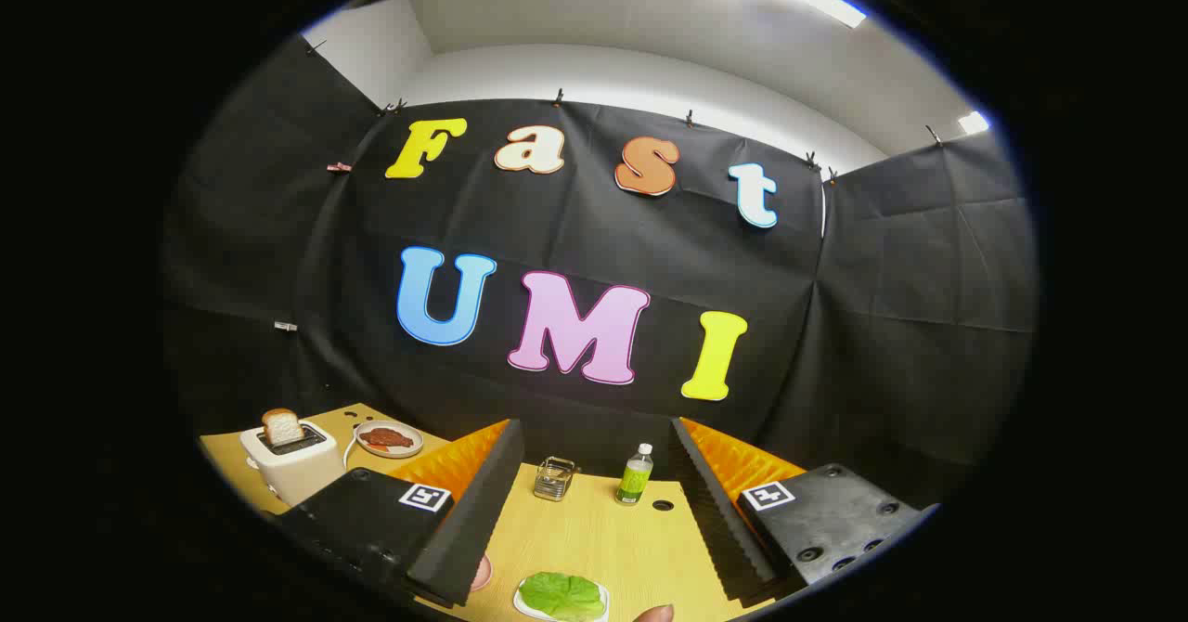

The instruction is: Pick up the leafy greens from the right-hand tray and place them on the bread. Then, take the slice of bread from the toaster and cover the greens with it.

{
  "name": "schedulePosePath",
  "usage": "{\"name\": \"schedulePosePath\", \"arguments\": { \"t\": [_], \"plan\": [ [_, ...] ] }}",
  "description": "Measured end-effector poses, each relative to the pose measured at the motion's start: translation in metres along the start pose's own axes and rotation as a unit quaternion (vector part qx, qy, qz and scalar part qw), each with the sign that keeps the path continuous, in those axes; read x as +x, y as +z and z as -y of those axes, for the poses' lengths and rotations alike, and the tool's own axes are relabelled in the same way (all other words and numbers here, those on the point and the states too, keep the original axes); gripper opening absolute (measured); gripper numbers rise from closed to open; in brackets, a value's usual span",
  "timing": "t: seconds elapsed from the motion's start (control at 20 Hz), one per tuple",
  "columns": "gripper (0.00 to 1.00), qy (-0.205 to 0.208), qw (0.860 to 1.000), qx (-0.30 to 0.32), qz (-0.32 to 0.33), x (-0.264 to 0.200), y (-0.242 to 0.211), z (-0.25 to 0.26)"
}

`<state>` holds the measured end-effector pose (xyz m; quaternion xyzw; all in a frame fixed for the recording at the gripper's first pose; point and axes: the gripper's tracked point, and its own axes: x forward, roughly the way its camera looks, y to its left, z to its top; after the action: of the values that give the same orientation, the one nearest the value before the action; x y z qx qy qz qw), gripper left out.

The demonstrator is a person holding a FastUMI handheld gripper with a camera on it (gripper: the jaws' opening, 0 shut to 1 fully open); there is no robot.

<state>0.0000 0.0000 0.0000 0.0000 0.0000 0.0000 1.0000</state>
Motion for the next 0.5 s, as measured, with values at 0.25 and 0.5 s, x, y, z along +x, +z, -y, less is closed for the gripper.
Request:
{"name": "schedulePosePath", "arguments": {
  "t": [0.25,0.5],
  "plan": [
    [0.98,0.004,1.000,0.000,-0.001,0.0006,0.0009,-0.0038],
    [0.97,0.004,1.000,-0.003,-0.004,0.0007,-0.0008,-0.0039]
  ]
}}
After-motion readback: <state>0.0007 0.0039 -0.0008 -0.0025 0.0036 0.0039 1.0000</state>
